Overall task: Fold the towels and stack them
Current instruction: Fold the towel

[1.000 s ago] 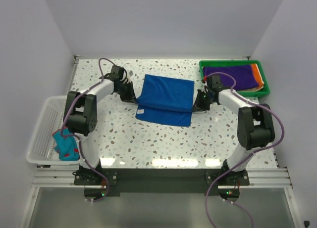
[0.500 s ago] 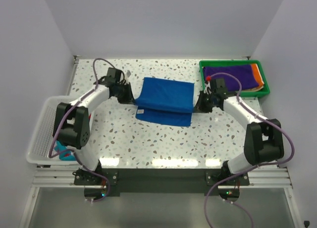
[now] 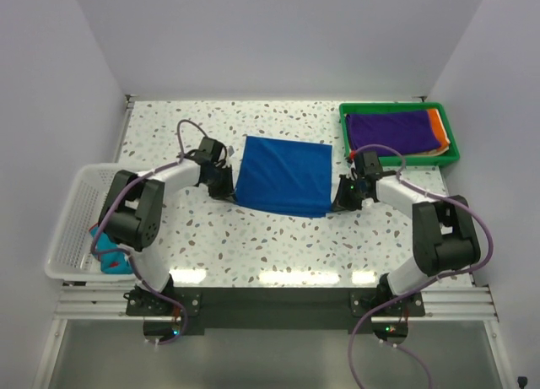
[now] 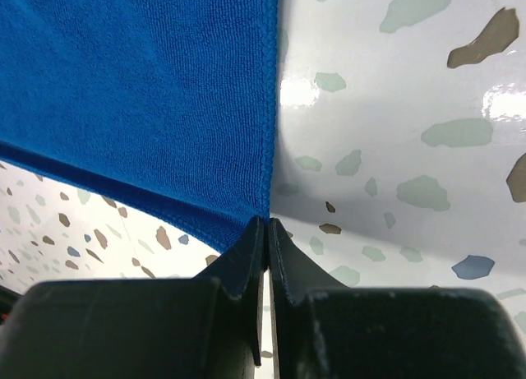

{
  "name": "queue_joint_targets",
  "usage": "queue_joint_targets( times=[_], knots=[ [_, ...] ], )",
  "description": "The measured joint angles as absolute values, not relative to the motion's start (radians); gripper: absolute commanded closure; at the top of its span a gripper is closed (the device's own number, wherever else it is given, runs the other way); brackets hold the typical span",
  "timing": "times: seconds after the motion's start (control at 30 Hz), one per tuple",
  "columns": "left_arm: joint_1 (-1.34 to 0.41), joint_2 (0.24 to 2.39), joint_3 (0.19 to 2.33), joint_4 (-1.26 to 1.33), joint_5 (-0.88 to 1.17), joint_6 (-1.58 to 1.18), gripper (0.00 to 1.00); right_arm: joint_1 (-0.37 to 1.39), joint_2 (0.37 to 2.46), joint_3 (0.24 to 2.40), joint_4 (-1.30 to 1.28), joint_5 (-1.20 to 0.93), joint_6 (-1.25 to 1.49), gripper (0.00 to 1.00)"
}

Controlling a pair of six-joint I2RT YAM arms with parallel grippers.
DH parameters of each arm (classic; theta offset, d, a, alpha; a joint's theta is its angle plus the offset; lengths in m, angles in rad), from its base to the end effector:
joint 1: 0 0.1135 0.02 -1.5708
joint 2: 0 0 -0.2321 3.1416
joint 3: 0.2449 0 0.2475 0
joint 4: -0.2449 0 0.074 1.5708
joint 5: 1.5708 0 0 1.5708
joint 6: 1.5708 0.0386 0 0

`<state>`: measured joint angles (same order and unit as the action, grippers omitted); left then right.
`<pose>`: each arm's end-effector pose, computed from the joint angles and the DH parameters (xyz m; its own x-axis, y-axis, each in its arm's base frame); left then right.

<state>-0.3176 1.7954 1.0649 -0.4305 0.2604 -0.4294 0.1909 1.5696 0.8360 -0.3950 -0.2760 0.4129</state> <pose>0.3151 -0.1140 0.1222 -0.9584 -0.1084 -0.2639 0.0002 0.9247 -0.3806 0.2786 0.0646 0.1290 -0.9320 0.2131 -0.2931 0.0840 0.9138 0.3973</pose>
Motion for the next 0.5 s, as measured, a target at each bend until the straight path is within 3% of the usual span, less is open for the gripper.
queue_joint_targets(
  times=[0.5],
  knots=[
    [-0.323, 1.773, 1.188, -0.494, 0.189, -0.434, 0.92, 0.196, 1.511, 0.846, -0.394, -0.281, 0.424, 1.00]
  ],
)
